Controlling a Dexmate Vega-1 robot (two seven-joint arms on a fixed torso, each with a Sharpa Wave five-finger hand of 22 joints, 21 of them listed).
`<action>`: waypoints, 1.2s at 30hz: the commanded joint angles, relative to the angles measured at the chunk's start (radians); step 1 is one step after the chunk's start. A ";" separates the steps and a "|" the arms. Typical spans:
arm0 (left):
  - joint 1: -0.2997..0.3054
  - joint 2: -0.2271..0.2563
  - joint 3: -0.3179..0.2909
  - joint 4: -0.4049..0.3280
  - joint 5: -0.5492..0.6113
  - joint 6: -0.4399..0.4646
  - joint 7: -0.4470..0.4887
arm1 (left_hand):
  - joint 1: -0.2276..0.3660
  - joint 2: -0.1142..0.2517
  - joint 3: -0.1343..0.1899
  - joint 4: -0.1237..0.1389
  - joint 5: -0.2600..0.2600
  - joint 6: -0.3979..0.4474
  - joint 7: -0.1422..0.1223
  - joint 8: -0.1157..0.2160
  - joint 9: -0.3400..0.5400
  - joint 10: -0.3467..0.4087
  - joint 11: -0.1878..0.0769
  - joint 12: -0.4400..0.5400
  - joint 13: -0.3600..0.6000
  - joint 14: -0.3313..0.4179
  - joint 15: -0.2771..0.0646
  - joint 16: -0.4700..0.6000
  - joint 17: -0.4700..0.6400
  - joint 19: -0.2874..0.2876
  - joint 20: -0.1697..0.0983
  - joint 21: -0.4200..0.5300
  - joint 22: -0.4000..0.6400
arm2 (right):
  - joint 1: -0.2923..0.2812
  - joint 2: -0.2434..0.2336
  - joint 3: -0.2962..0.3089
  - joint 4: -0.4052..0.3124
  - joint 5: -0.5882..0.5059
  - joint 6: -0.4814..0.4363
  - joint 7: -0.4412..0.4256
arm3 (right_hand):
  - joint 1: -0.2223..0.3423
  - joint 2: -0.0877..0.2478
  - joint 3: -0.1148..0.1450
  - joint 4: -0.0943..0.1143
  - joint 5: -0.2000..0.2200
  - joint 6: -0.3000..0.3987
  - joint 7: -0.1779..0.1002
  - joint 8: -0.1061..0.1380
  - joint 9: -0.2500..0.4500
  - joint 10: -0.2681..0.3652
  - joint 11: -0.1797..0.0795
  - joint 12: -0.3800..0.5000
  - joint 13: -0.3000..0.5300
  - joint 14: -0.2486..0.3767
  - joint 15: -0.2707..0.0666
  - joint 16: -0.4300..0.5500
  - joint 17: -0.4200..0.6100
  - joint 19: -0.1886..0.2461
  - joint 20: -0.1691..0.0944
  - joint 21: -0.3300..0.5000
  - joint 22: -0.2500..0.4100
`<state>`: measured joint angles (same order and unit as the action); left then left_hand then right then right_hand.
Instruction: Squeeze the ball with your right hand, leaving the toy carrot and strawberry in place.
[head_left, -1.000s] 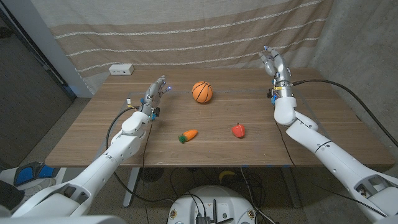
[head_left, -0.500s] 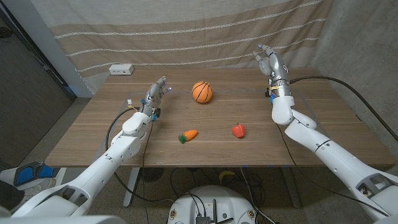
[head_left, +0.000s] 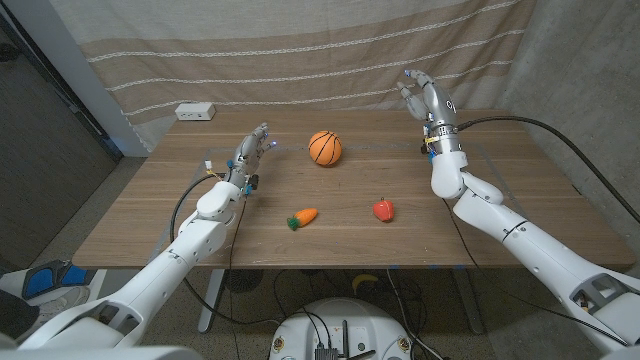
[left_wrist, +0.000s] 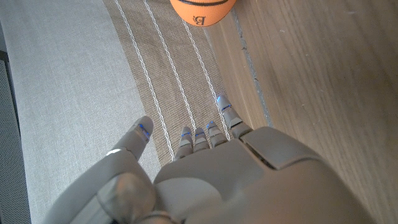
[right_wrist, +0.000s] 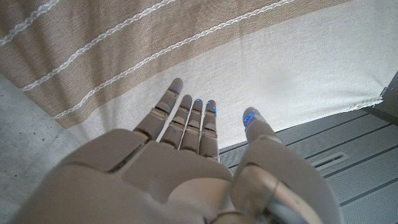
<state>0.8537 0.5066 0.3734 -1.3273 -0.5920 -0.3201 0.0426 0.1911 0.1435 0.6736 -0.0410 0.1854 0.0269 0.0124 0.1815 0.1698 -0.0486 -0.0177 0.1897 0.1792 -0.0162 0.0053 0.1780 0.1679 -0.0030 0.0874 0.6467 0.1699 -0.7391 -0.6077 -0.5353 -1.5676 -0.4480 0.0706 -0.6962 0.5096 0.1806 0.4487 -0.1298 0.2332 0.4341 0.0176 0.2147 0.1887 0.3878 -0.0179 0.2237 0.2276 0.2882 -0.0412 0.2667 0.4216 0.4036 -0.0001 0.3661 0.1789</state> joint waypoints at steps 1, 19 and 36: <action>0.005 0.003 -0.004 -0.004 -0.002 -0.004 -0.002 | -0.012 0.010 0.002 -0.006 0.000 0.010 0.000 0.004 0.006 0.000 0.009 0.007 0.003 0.002 -0.001 0.005 0.001 0.005 0.004 -0.003 0.003 | 0.026 -0.002 -0.033 -0.006 -0.036 -0.014 0.019 | 0.015 0.000 0.004 -0.006 0.006 0.010 0.000 0.003 0.002 0.016 -0.002 0.004 -0.001 0.013 -0.032 0.009 0.004 0.008 -0.002 -0.001 0.004; 0.004 0.003 -0.006 0.002 -0.008 -0.008 -0.011 | -0.014 0.011 0.002 -0.010 0.000 0.011 -0.001 0.003 0.006 0.001 0.010 0.007 0.003 0.002 -0.001 0.004 0.001 0.007 0.006 -0.009 0.003 | 0.083 0.016 -0.079 0.035 -0.054 0.032 0.061 | 0.019 -0.001 0.005 -0.009 0.009 0.019 -0.004 0.002 0.002 0.023 -0.005 0.004 -0.001 0.022 -0.036 0.016 0.005 0.016 -0.006 -0.001 0.005; 0.008 0.005 -0.007 -0.002 -0.005 -0.005 -0.002 | -0.017 0.012 0.001 -0.013 0.000 0.013 -0.001 0.003 0.006 0.001 0.009 0.007 0.003 0.002 0.000 0.004 0.002 0.009 0.005 -0.014 0.003 | 0.136 0.044 -0.115 0.098 -0.050 0.094 0.091 | 0.022 -0.001 0.005 -0.010 0.011 0.021 -0.007 0.000 0.003 0.025 -0.006 0.003 0.000 0.023 -0.037 0.020 0.007 0.017 -0.007 -0.002 0.005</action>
<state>0.8591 0.5102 0.3662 -1.3289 -0.5987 -0.3263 0.0359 0.1832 0.1435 0.6718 -0.0475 0.1854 0.0342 0.0127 0.1814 0.1697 -0.0450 -0.0141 0.1897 0.1792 -0.0162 0.0053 0.1781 0.1679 0.0007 0.0911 0.6388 0.1699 -0.6377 -0.5803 -0.6263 -1.5087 -0.4998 0.1224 -0.6309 0.5305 0.1806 0.4542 -0.1352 0.2368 0.4483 0.0141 0.2147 0.1884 0.4039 -0.0233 0.2237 0.2277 0.2986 -0.0411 0.2780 0.4244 0.4143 -0.0108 0.3669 0.1789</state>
